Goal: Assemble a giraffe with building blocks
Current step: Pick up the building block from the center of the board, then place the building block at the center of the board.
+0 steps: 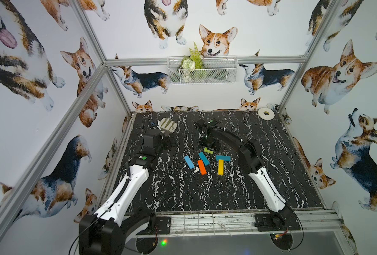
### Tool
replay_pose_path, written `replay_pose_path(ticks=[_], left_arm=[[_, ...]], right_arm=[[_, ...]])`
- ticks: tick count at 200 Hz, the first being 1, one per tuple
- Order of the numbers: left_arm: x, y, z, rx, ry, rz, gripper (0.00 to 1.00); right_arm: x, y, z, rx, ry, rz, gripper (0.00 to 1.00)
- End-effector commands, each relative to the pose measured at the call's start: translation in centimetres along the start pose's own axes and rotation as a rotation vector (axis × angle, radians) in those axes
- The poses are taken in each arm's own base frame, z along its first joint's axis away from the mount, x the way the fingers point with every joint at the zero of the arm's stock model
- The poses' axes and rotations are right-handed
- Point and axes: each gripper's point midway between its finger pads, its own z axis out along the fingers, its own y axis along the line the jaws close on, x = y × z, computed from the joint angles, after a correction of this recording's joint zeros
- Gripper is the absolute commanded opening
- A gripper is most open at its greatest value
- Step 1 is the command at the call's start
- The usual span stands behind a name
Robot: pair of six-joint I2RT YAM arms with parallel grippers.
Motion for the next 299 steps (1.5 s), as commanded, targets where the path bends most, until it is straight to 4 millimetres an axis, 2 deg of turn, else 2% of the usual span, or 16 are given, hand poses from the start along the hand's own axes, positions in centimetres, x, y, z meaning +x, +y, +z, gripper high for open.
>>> replay_pose_path(ticks=[1, 28, 45, 59, 68, 85, 98, 105, 122, 145, 173, 197, 219, 249, 273, 299], left_arm=[[-0.8, -0.3, -0.2, 0.010, -0.026, -0.009, 1.00], [-0.8, -0.4, -0.2, 0.019, -0.024, -0.012, 1.00], [-0.8, -0.5, -0.2, 0.020, -0.026, -0.012, 1.00], [-0.9, -0.5, -0.1, 0.019, -0.025, -0.012, 1.00], [-0.9, -0.5, -0.1, 0.021, -0.025, -0.012, 1.00], [-0.9, -0.5, -0.1, 0.021, -0.025, -0.012, 1.00], [-0.9, -0.6, -0.1, 0.022, -0.025, -0.012, 1.00], [-0.9, -0.5, -0.1, 0.023, -0.025, -0.014, 1.00], [-0.8, -0.6, 0.0, 0.025, -0.022, -0.014, 1.00], [-0.8, -0.6, 0.0, 0.025, -0.022, -0.014, 1.00], [-0.7, -0.6, 0.0, 0.025, -0.019, -0.012, 1.00], [-0.5, -0.8, 0.3, 0.032, -0.012, -0.013, 1.00], [-0.3, -0.9, 0.6, 0.038, 0.001, -0.010, 1.00], [-0.1, -1.0, 0.8, 0.043, 0.010, -0.009, 1.00], [0.0, -1.1, 0.9, 0.044, 0.016, -0.006, 1.00], [0.0, -1.1, 0.9, 0.043, 0.016, -0.003, 1.00]], right_arm=[[-0.5, 0.6, 0.3, -0.021, -0.002, 0.076, 0.87], [-1.1, 0.5, 0.8, -0.025, -0.001, 0.091, 0.84], [-0.9, 0.2, 1.2, -0.013, 0.010, 0.101, 0.76], [-0.7, 0.0, 1.3, -0.006, 0.017, 0.104, 0.65], [-0.7, -0.2, 1.4, -0.002, 0.018, 0.107, 0.64], [-0.6, -0.4, 1.4, 0.006, 0.013, 0.102, 0.44], [-0.7, -0.7, 1.2, 0.013, 0.004, 0.096, 0.34], [-0.8, -0.8, 1.0, 0.016, -0.002, 0.089, 0.32], [-1.5, -1.4, -0.1, 0.031, -0.036, 0.063, 0.33], [-3.9, -2.7, -2.4, 0.037, -0.105, -0.009, 0.37], [-6.9, -4.1, -4.5, 0.015, -0.153, -0.214, 0.43], [-9.1, -6.1, -5.1, 0.041, -0.168, -0.349, 0.44], [-11.1, -8.6, -4.6, 0.090, -0.150, -0.400, 0.44], [-12.4, -11.1, -2.6, 0.066, -0.074, -0.359, 0.45], [-12.9, -11.5, -1.3, 0.026, -0.044, -0.335, 0.47], [-12.5, -11.0, -0.3, 0.006, -0.018, -0.320, 0.48]])
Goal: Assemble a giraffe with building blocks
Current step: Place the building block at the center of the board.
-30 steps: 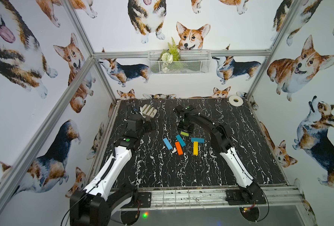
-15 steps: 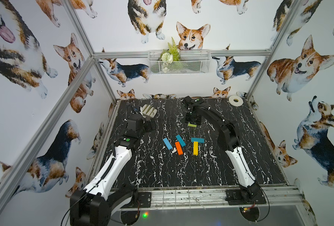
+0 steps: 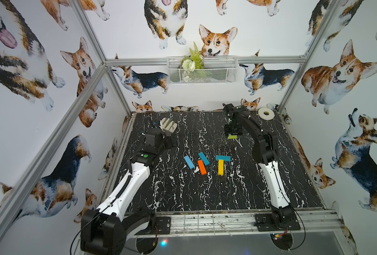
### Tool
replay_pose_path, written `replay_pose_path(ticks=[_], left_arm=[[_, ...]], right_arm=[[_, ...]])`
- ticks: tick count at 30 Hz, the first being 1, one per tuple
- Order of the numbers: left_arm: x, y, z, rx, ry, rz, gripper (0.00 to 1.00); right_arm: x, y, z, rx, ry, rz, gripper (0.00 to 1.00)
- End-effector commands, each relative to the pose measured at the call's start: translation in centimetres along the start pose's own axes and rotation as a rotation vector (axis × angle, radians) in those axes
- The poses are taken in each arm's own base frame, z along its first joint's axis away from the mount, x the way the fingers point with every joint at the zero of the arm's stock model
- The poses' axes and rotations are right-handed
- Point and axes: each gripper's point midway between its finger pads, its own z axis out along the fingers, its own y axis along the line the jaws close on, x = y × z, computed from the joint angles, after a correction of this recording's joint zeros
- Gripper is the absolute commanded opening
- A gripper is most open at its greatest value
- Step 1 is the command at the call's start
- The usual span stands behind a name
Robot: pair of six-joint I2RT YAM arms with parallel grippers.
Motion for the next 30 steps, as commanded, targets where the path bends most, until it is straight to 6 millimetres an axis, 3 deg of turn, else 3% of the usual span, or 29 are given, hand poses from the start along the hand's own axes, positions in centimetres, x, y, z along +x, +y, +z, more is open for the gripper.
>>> replay_pose_path(ticks=[1, 6, 12, 24, 29, 30], left_arm=[[-0.8, -0.4, -0.1, 0.012, -0.023, -0.006, 1.00], [-0.8, -0.4, 0.0, 0.013, -0.023, -0.006, 1.00], [-0.8, -0.4, 0.0, 0.012, -0.021, -0.002, 1.00], [-0.8, -0.5, 0.0, 0.014, -0.023, -0.001, 1.00], [-0.8, -0.5, 0.0, 0.015, -0.024, -0.003, 1.00], [-0.8, -0.5, 0.0, 0.015, -0.023, -0.003, 1.00]], right_arm=[[0.7, 1.0, 0.7, -0.046, 0.039, -0.007, 0.48], [0.5, 2.3, 1.8, -0.106, 0.044, 0.100, 0.54], [0.3, 2.7, 2.8, -0.098, 0.049, 0.135, 0.54], [0.0, 3.5, 2.6, -0.058, 0.026, 0.092, 0.59], [0.1, 3.3, 2.4, -0.028, 0.023, 0.068, 0.74], [0.1, 3.1, 2.4, -0.018, 0.023, 0.059, 0.82]])
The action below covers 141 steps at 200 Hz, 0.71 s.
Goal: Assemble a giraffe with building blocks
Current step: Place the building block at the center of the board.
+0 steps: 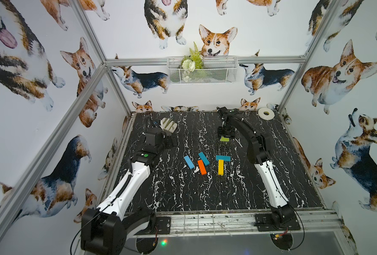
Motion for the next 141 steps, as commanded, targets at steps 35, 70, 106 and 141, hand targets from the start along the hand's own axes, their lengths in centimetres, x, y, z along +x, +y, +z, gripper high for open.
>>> replay_pose_path(ticks=[35, 70, 106, 141], left_arm=[[-0.8, -0.4, -0.1, 0.014, -0.024, -0.005, 1.00], [-0.7, -0.4, -0.1, 0.014, -0.024, -0.005, 1.00], [-0.7, -0.4, -0.2, 0.016, -0.025, -0.006, 1.00], [-0.9, -0.4, -0.4, 0.016, -0.031, -0.011, 1.00]], right_arm=[[0.4, -0.9, -0.6, 0.070, -0.003, -0.040, 0.99], [0.2, -0.6, -2.3, 0.061, -0.030, -0.055, 1.00], [2.5, 0.7, -8.2, 0.070, -0.099, -0.182, 1.00], [9.0, 2.3, -10.2, -0.073, -0.047, -0.333, 0.78]])
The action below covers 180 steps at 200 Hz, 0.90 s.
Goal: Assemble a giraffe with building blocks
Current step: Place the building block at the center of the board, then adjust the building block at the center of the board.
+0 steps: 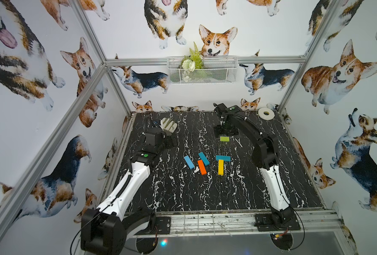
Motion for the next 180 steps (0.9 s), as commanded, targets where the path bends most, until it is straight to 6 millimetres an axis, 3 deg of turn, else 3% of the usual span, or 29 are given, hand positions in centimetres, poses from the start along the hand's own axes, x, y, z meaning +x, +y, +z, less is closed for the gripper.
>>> replay_pose_path(ticks=[1, 32, 67, 99, 180], left_arm=[[-0.8, -0.2, -0.3, 0.010, -0.029, -0.011, 1.00], [-0.9, -0.2, -0.5, 0.006, -0.033, -0.010, 1.00], [-0.8, -0.1, -0.5, 0.002, -0.032, -0.007, 1.00], [-0.7, 0.0, -0.4, -0.003, -0.029, -0.003, 1.00], [-0.7, 0.1, -0.4, -0.010, -0.030, 0.003, 1.00]], right_arm=[[4.1, 1.8, -1.8, -0.124, 0.028, -0.120, 0.78], [9.2, 2.1, 0.0, -0.117, 0.143, -0.236, 0.81], [12.3, 3.2, 2.2, -0.032, 0.213, -0.380, 0.94], [12.0, 4.0, 3.3, -0.016, 0.203, -0.397, 0.96], [9.7, 3.0, 6.2, 0.111, 0.184, -0.428, 0.99]])
